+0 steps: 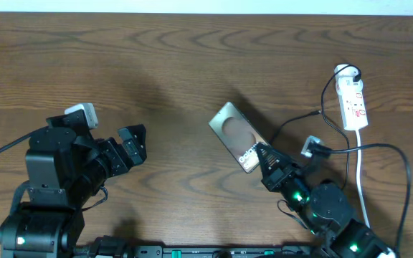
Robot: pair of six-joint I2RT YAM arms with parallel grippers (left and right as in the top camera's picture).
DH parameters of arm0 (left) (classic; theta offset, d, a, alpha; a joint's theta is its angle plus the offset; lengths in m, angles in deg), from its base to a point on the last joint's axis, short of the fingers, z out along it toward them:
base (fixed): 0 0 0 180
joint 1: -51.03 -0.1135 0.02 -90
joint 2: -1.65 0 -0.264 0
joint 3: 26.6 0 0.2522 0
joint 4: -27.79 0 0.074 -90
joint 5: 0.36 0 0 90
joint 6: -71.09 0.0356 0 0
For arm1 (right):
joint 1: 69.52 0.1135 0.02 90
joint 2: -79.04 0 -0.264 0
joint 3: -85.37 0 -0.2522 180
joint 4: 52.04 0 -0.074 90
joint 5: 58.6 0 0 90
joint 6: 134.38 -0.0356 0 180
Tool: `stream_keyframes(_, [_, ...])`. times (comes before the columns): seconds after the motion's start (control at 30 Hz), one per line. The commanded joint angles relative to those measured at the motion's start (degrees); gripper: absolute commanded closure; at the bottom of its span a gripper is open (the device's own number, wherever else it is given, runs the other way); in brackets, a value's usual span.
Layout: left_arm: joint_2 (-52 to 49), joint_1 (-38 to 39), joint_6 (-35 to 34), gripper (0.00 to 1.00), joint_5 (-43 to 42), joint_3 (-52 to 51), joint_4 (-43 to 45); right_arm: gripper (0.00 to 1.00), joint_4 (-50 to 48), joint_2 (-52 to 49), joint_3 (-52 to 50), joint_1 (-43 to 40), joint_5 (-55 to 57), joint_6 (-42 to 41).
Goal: Plug charger to phone and switch on socket
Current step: 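Rotate the phone with the right gripper and bring the left gripper back toward it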
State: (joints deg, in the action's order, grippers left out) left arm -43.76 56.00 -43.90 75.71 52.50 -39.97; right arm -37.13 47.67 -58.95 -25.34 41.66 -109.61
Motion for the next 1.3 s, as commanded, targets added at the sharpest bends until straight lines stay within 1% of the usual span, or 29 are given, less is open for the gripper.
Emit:
stream_keyframes(0.0, [0.0,-0.2,0.7,0.00,1.1,0.1,-0.3,0.99,-7.2,0.7,-4.9,-3.7,-6.1,-4.3])
stream_keyframes(0.13, [0.0,-0.2,-1.6,0.00,0.9,0.1,-0.6,0.99,-18.1,0.5,-9.5,-10.1,-12.6,-5.1])
stream_keyframes(0.23, [0.0,-0.2,-3.9,0.00,0.6,0.0,-1.1,0.99,-21.2,-1.0,-10.4,-15.2,-17.1,-7.2])
stream_keyframes(0.3, [-0.1,-0.2,-4.4,0.00,-1.4,-0.5,-1.0,0.99,-23.3,-2.6,-10.4,-17.9,-20.0,-7.2])
stream_keyframes(0.4, [-0.2,-0.2,-5.1,0.00,-5.3,-1.7,-1.1,0.99,-30.5,-7.1,-10.4,-21.4,-25.4,-7.2])
stream_keyframes(0.5, [-0.2,-0.2,-9.4,0.00,-7.9,-3.1,-0.7,0.99,-37.9,-12.5,-10.4,-23.2,-30.2,-7.3])
stream_keyframes(0.53, [-0.2,-0.2,-9.9,0.00,-10.1,-3.8,0.2,0.99,-40.0,-14.4,-10.4,-23.4,-31.5,-7.6])
stream_keyframes(0.67, [0.0,-0.2,-9.9,0.00,-20.4,-7.9,7.6,0.99,-49.0,-22.1,-10.4,-23.5,-36.1,-8.4])
stream_keyframes(0.77, [0.3,-0.2,-12.1,0.00,-22.9,-11.9,12.1,0.99,-55.6,-27.0,-10.4,-23.5,-37.9,-9.6])
stream_keyframes(0.8, [0.4,-0.2,-13.4,0.00,-25.0,-14.9,15.6,0.99,-58.7,-29.3,-10.4,-23.5,-37.8,-9.7])
stream_keyframes(0.87, [0.6,-0.2,-16.1,0.00,-28.3,-18.6,22.1,0.99,-60.7,-31.9,-10.4,-23.5,-37.4,-11.2])
stream_keyframes(0.93, [0.7,-0.2,-20.7,0.00,-31.5,-22.7,32.2,0.99,-61.2,-34.1,-10.4,-23.5,-36.9,-12.9])
stream_keyframes(1.0, [0.7,-0.2,-25.2,0.00,-32.4,-26.3,40.5,0.99,-62.2,-36.0,-10.4,-23.5,-36.8,-14.2])
stream_keyframes(1.1, [0.7,-0.2,-29.2,0.00,-33.4,-30.9,48.6,0.99,-67.2,-38.4,-10.4,-23.5,-36.7,-14.7])
stream_keyframes(1.17, [0.7,-0.2,-31.5,0.00,-33.7,-33.5,51.9,0.99,-70.1,-39.3,-10.4,-23.5,-36.4,-14.7])
stream_keyframes(1.27, [0.7,-0.2,-34.6,0.00,-34.8,-35.7,56.0,0.99,-70.6,-39.4,-10.4,-23.5,-35.6,-15.1])
